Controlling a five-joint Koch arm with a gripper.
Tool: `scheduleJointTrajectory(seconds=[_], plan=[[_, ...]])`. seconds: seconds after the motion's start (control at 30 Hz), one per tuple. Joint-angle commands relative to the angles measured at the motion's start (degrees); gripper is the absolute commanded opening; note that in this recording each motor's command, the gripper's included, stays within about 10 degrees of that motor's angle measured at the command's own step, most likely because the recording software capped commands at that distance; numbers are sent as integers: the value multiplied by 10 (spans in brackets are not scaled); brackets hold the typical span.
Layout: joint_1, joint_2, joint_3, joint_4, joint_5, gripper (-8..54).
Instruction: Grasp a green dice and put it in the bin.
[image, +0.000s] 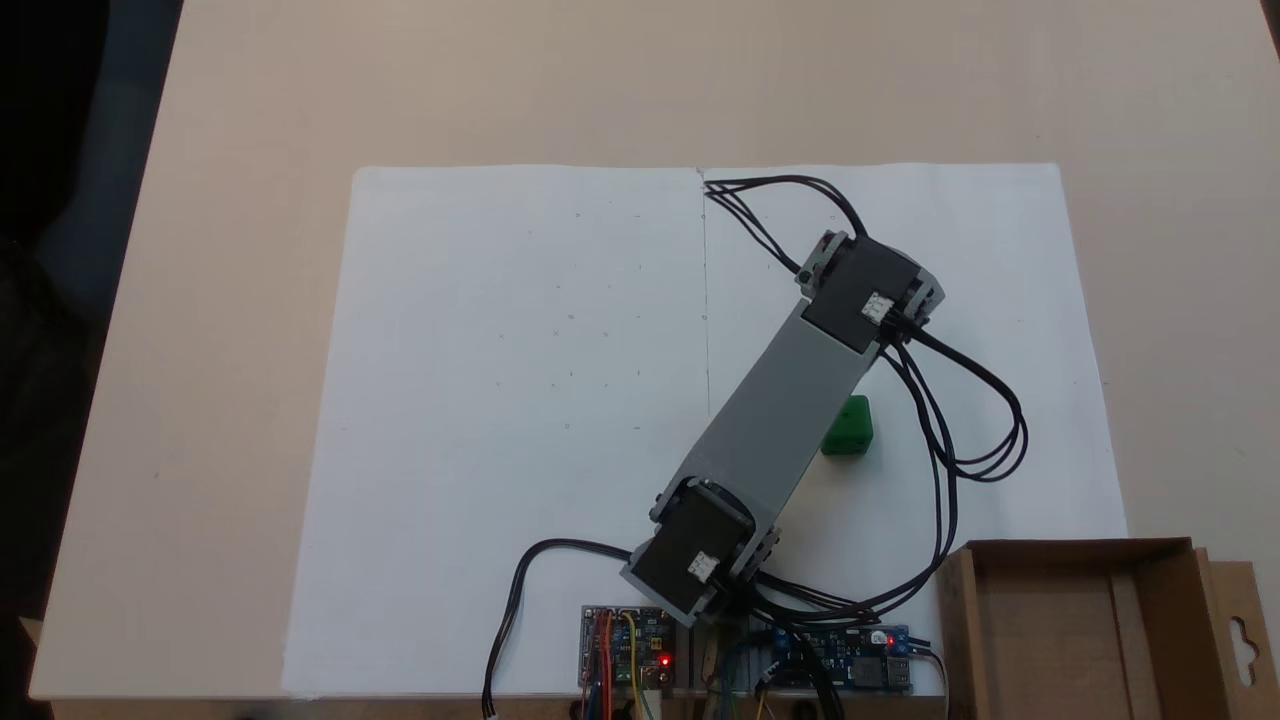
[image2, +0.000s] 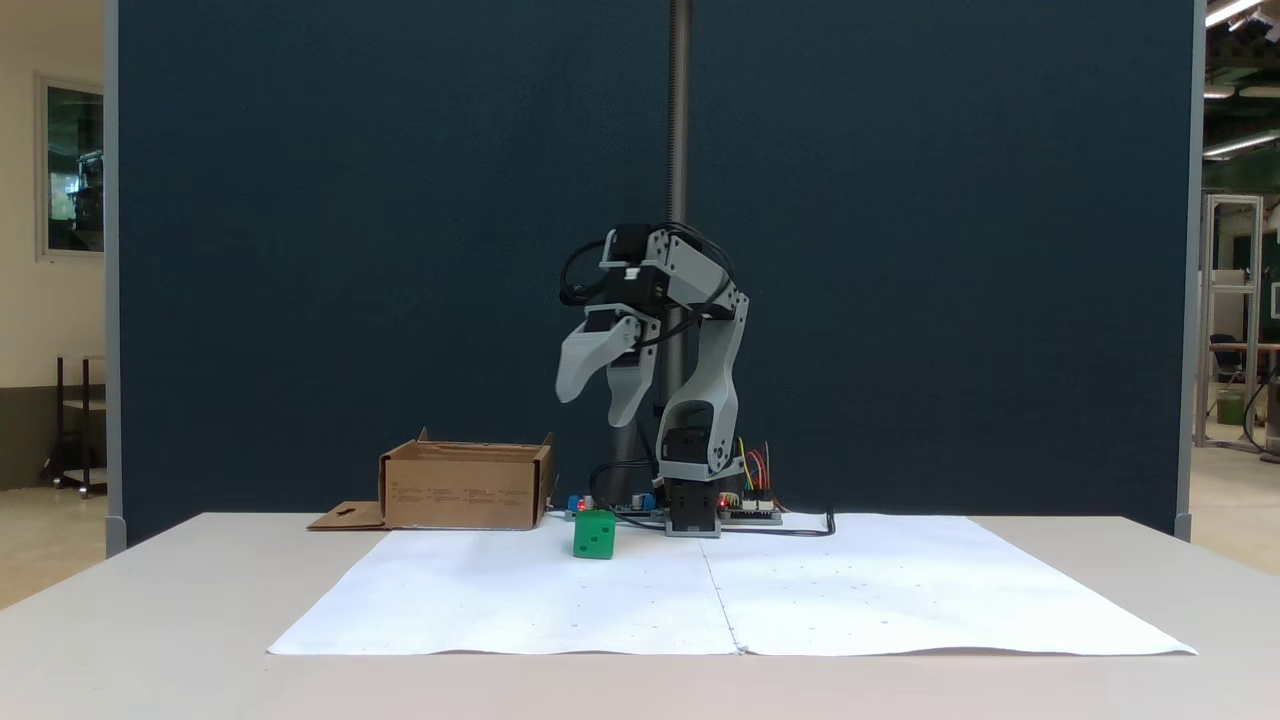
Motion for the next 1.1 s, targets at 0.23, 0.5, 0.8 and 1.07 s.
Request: scheduleJointTrajectory(seconds=[0.23,0.5,0.8,1.07], plan=[[157,47,-6,40,-39,408],[224,155,112,44,-76,410],[236,215,279,36,-138,419],[229,219,311,-120,-232,417]])
